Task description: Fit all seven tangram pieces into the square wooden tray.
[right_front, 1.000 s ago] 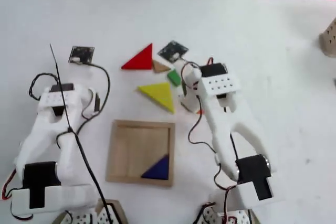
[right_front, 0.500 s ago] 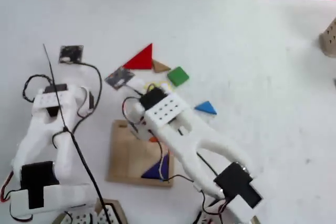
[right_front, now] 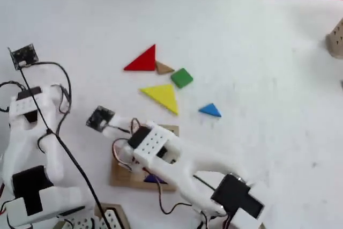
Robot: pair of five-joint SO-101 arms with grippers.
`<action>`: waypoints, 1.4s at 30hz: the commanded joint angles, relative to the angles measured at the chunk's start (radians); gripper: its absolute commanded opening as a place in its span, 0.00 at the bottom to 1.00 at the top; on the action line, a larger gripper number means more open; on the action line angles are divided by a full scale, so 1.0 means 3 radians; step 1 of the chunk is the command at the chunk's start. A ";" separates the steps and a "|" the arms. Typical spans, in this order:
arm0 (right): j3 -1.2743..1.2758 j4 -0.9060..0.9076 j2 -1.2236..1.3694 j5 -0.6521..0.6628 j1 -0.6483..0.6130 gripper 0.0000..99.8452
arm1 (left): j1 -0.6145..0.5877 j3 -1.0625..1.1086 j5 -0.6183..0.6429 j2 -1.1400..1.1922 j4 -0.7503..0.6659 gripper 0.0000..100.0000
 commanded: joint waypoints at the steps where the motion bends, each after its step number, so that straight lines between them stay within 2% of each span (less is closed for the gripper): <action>1: 0.0036 -0.0136 -0.0156 0.0322 -0.0074 0.02 | -0.0013 -0.0143 0.0036 -0.0008 -0.0061 0.09; 5: 0.0056 -0.0156 -0.0156 0.0578 -0.0074 0.04 | -0.0013 -0.0143 0.0031 -0.0008 -0.0061 0.09; 11: 0.0061 0.0049 -0.0156 0.0660 -0.0233 0.27 | -0.0013 -0.0143 0.0031 -0.0008 -0.0046 0.09; 13: 0.0041 0.0115 -0.0182 0.0660 -0.0258 0.30 | -0.0013 -0.0143 0.0031 -0.0008 -0.0046 0.09; 17: -0.0102 0.0340 -0.0263 0.0660 -0.0263 0.26 | -0.0013 -0.0138 0.0031 -0.0008 -0.0046 0.09; 22: -0.0430 0.1010 -0.0606 0.0655 -0.0248 0.18 | -0.0013 -0.0138 0.0031 -0.0008 -0.0046 0.09; 25: -0.0363 0.1133 -0.0826 0.0644 -0.0248 0.14 | -0.0013 -0.0138 0.0031 -0.0008 -0.0046 0.09; 32: 0.0307 0.0335 -0.0995 0.0629 -0.0253 0.02 | 0.0008 -0.0097 0.0026 -0.0008 -0.0061 0.09; 36: 0.0506 0.0033 -0.1005 0.0624 -0.0248 0.02 | 0.0074 -0.0077 -0.0061 -0.0008 -0.0066 0.09; 42: 0.0506 0.0003 -0.1020 0.0450 0.0003 0.02 | 0.0074 -0.0077 -0.0138 -0.0008 -0.0066 0.09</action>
